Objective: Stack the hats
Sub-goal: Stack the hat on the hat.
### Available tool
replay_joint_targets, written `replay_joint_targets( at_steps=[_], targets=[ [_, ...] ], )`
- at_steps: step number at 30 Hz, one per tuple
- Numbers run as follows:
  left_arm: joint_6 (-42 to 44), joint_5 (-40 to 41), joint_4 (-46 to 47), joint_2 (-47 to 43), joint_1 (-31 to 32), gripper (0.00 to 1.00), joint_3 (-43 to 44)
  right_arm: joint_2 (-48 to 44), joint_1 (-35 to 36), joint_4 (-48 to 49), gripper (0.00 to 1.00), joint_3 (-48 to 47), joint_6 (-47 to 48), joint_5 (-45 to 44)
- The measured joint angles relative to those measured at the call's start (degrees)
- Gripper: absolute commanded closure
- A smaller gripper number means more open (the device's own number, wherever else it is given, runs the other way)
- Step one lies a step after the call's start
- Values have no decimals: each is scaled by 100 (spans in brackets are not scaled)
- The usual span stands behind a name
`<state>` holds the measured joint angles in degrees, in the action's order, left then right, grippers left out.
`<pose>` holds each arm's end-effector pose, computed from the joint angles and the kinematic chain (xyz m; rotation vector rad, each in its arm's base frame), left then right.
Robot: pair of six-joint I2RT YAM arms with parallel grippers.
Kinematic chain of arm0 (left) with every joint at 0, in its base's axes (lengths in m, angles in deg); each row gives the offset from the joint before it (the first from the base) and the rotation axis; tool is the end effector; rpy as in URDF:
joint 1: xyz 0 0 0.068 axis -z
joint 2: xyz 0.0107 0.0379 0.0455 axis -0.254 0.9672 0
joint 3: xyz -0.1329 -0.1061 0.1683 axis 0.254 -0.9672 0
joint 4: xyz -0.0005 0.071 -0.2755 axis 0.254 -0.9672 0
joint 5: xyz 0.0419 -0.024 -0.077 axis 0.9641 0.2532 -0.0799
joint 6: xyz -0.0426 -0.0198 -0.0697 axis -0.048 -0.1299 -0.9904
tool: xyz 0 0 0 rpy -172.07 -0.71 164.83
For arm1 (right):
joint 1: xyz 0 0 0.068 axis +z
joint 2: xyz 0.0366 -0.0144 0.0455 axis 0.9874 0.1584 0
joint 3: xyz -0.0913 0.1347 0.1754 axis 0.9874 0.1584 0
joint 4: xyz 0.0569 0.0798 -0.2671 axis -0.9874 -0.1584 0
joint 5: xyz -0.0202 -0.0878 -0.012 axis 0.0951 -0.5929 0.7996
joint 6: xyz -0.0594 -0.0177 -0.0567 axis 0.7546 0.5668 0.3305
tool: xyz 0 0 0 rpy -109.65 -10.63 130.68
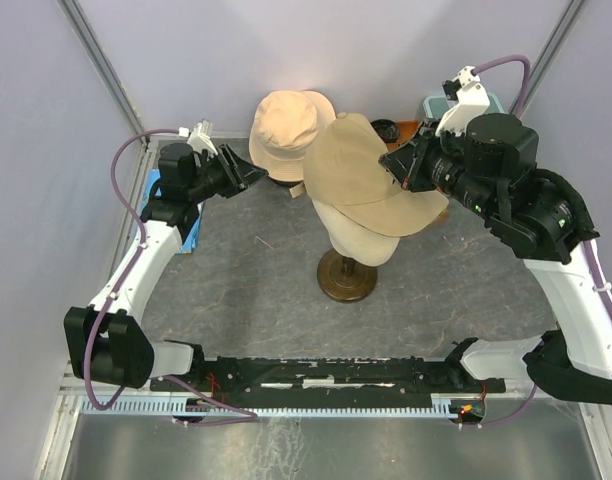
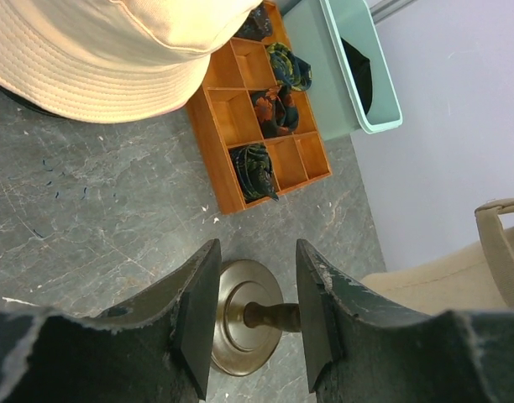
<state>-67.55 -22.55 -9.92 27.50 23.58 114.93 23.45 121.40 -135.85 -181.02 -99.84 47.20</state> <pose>0.3581 -0.0920 0.2991 -0.1180 1.9567 -1.0184 0.2073 0.1613 0.5150 -0.0439 1.8929 0.7145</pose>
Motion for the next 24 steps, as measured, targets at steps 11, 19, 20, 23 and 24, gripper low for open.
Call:
replay_joint_targets(
  at_steps=[11, 19, 20, 23, 24],
  targets=[
    [0, 39, 0, -2, 2, 53, -74, -256, 26, -129, 61, 197, 118, 0],
    [0, 46, 7, -2, 66, 53, -105, -343, 39, -319, 40, 205, 208, 7],
    [-2, 48, 9, -2, 66, 53, -111, -343, 44, -321, 40, 205, 210, 4],
    [-2, 59, 13, -4, 98, 53, -144, -345, 48, -321, 38, 201, 262, -4],
    [-2, 66, 15, -4, 103, 53, -153, -343, 52, -321, 38, 190, 278, -15]
  ],
)
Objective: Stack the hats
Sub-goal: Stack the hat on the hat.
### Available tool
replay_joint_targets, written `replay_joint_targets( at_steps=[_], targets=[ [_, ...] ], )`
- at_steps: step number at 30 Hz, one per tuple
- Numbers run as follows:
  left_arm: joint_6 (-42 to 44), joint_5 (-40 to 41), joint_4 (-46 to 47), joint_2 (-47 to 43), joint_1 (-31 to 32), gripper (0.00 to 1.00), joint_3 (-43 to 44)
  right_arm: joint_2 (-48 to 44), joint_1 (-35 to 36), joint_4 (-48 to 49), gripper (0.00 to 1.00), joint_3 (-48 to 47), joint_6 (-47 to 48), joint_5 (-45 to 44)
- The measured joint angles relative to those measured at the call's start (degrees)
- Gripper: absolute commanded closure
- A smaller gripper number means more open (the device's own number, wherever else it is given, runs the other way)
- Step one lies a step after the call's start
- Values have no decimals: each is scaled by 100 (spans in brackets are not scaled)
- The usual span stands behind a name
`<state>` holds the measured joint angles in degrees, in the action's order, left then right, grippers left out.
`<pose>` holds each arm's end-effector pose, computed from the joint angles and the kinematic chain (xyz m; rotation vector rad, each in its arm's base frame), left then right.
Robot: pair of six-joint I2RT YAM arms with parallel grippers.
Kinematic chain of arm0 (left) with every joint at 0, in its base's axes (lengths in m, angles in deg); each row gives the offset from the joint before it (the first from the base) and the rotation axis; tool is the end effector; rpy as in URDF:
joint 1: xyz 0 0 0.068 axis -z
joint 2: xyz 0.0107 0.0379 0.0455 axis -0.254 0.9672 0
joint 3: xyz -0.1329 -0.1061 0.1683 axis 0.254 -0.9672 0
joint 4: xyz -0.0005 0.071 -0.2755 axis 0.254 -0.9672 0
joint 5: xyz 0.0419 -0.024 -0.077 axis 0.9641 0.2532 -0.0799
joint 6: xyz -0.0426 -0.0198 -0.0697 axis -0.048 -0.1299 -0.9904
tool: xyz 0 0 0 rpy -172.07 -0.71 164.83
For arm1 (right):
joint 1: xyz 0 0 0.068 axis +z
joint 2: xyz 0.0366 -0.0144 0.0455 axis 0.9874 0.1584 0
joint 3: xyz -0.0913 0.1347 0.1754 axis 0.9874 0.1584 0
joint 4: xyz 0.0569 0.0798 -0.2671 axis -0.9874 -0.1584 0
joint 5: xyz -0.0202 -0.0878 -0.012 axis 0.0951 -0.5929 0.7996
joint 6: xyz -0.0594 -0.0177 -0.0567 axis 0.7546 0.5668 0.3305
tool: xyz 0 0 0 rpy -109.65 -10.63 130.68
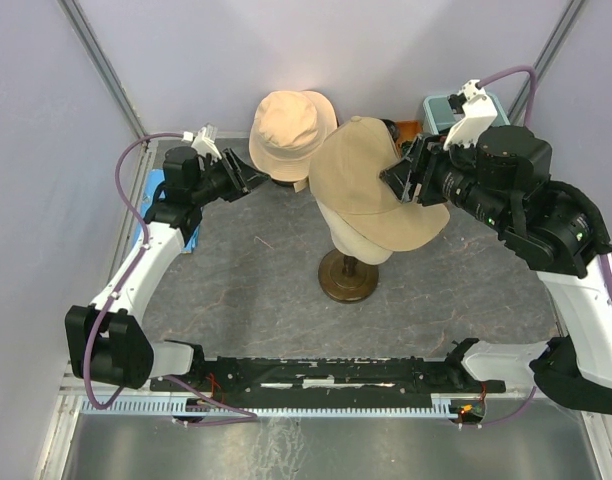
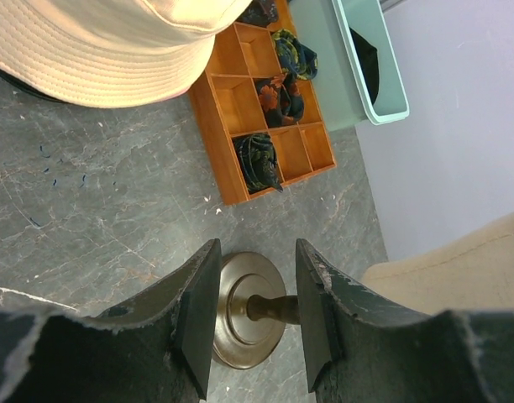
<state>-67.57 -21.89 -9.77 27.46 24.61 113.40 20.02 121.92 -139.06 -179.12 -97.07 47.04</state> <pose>0.3559 -0.0976 0.2887 -0.1194 1.9823 -1.0187 0.1908 0.1498 0.5109 -0.1011 1.9138 0.6709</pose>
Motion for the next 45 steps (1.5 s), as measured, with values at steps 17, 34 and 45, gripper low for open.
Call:
replay_joint_targets(
  at_steps=[17, 34, 45],
  targets=[
    [-1058, -708, 1220, 389, 50, 42, 328, -463, 11, -260, 22, -448, 326, -850],
    [-1019, -1335, 741, 1132, 1211, 41, 2024, -1523, 11, -1300, 14, 118, -411, -1156],
    [-872, -1349, 426, 1187, 1209, 41, 2024, -2461, 11, -1231, 8, 2026, -2159, -863]
  ],
)
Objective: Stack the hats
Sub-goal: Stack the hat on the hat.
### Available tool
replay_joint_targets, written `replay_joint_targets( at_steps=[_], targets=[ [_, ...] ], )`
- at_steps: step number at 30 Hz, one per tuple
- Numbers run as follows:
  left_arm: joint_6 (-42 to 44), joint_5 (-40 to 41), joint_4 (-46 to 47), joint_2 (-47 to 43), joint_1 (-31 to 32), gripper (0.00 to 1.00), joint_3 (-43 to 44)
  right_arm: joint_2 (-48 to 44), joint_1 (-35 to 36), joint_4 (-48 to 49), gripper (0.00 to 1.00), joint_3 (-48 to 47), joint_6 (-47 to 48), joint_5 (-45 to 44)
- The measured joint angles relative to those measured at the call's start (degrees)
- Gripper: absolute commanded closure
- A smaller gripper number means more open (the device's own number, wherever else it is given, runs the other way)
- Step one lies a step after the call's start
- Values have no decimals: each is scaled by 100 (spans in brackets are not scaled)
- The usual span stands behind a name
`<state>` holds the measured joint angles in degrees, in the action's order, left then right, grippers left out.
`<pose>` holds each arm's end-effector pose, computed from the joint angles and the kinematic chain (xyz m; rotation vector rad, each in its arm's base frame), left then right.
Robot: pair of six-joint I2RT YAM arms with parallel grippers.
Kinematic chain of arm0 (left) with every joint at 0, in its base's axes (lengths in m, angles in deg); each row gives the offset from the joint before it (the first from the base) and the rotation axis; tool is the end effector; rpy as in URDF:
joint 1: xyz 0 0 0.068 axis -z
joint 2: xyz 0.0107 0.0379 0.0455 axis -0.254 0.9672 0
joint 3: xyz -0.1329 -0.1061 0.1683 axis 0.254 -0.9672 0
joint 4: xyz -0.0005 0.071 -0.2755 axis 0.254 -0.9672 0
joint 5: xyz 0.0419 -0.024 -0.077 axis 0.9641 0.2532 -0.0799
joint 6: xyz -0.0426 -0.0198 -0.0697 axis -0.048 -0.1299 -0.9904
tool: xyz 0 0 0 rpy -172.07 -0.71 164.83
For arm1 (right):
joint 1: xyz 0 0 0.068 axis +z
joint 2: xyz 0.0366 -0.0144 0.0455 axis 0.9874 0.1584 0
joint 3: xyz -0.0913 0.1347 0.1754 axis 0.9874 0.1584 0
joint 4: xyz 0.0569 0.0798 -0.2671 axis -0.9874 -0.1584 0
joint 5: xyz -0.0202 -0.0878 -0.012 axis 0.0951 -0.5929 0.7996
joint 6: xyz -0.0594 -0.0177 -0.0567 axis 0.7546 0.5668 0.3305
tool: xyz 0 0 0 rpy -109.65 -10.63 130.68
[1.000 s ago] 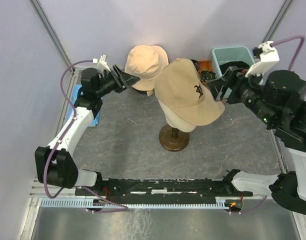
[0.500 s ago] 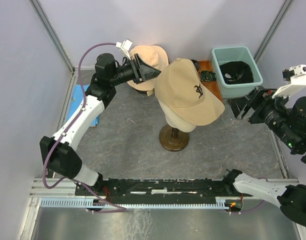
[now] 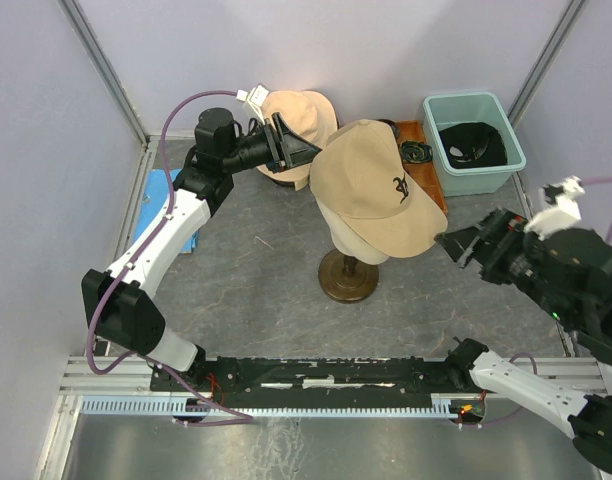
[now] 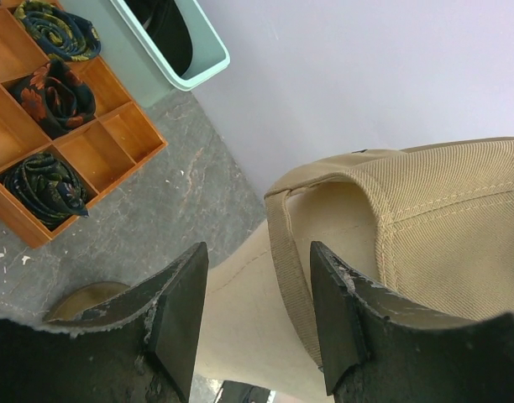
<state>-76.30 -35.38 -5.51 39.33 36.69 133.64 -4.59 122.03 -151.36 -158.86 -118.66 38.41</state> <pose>0.3599 -0.1982 0.3674 0.2283 1.8671 -1.4641 0.1150 0.0699 0.4523 0.3565 2.0192 0.6974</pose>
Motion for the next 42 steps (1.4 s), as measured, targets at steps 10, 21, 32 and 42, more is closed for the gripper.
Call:
replay_joint_targets(
  at_steps=[10, 21, 32, 42],
  targets=[
    [46, 7, -9, 7, 2, 42, 0, -1193, 0, 756, 10, 704, -1661, -199],
    [94, 83, -103, 7, 4, 42, 0, -1797, 0, 1801, 19, 2520, -3032, -160],
    [173, 96, -214, 72, 4, 42, 20, -1821, 0, 2743, 36, 2811, -3279, -173],
    [275, 101, -313, 116, 4, 42, 24, -1504, 0, 3281, 58, 2997, -3346, -90]
  ],
)
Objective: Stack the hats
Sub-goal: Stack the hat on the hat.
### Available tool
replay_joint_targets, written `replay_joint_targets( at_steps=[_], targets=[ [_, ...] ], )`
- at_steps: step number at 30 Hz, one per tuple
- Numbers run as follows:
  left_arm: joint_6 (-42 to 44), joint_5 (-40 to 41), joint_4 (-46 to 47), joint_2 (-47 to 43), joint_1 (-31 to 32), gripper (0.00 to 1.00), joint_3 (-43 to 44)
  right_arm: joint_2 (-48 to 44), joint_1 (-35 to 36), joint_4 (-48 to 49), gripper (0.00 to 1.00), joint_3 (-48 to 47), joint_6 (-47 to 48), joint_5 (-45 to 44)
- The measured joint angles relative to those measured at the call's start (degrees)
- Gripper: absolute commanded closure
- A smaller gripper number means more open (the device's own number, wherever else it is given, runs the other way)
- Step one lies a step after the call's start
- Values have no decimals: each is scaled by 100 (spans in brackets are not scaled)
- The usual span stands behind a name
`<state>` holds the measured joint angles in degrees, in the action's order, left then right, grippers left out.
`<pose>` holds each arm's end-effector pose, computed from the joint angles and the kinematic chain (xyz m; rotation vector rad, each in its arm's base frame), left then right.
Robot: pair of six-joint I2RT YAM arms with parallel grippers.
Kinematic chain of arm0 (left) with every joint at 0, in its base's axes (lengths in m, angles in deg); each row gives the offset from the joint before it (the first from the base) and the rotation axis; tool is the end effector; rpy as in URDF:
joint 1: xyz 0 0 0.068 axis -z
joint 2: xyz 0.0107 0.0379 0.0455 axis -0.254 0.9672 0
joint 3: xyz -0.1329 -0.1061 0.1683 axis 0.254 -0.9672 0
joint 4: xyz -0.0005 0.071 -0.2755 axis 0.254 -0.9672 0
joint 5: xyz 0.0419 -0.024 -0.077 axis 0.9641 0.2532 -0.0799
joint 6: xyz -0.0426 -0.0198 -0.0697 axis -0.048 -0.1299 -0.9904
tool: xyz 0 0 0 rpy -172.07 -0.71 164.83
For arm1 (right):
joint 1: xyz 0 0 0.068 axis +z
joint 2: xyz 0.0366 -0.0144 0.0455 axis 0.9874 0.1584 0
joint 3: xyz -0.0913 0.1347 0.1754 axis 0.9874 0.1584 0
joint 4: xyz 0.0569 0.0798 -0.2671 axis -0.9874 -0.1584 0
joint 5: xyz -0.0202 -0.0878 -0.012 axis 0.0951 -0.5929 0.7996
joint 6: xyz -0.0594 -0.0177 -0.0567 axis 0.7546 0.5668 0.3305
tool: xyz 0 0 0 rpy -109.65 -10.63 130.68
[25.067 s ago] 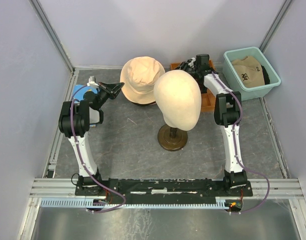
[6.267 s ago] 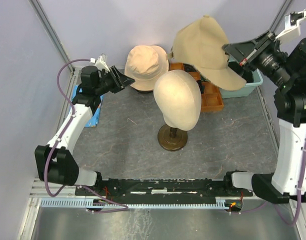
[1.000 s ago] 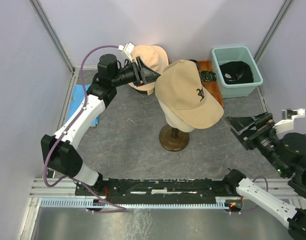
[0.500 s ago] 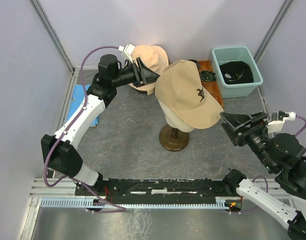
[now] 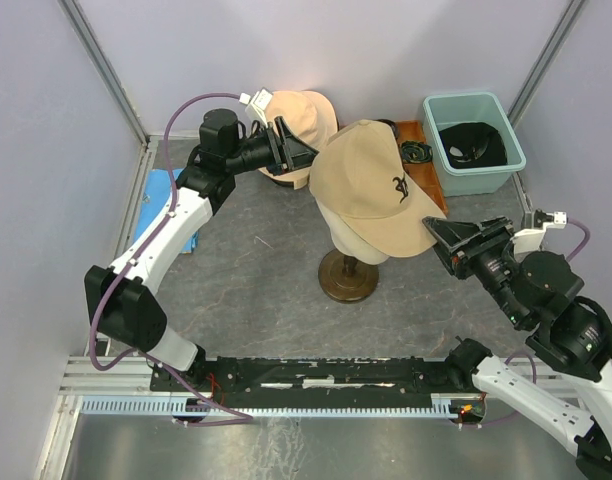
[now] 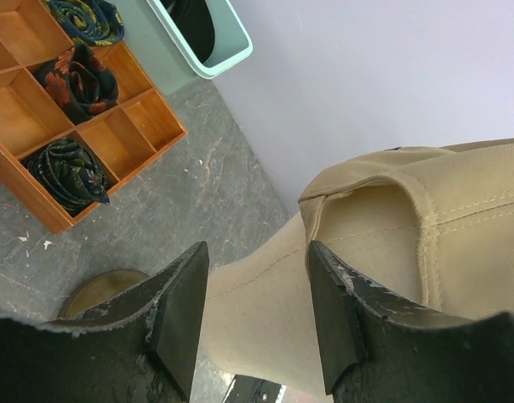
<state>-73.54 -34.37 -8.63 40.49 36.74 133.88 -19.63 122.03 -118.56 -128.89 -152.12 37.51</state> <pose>0.3646 -0.1994 0.3541 0.2259 1.9207 -1.4185 0.1391 0.0895 0.4032 0.9191 1.6333 1.3038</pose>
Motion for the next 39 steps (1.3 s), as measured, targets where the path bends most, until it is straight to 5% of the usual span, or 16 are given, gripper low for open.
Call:
replay_joint_targets(
  at_steps=[6, 20, 39],
  targets=[
    [33, 2, -9, 0, 0, 42, 2, 35, 0, 192, 99, -4, -50, 0],
    [118, 9, -282, -33, -2, 42, -17, 332, 0, -155, 100, -490, 216, -31],
    [162, -37, -258, -201, -2, 42, -455, -28, 13, -664, 100, -87, -793, -162]
  ],
)
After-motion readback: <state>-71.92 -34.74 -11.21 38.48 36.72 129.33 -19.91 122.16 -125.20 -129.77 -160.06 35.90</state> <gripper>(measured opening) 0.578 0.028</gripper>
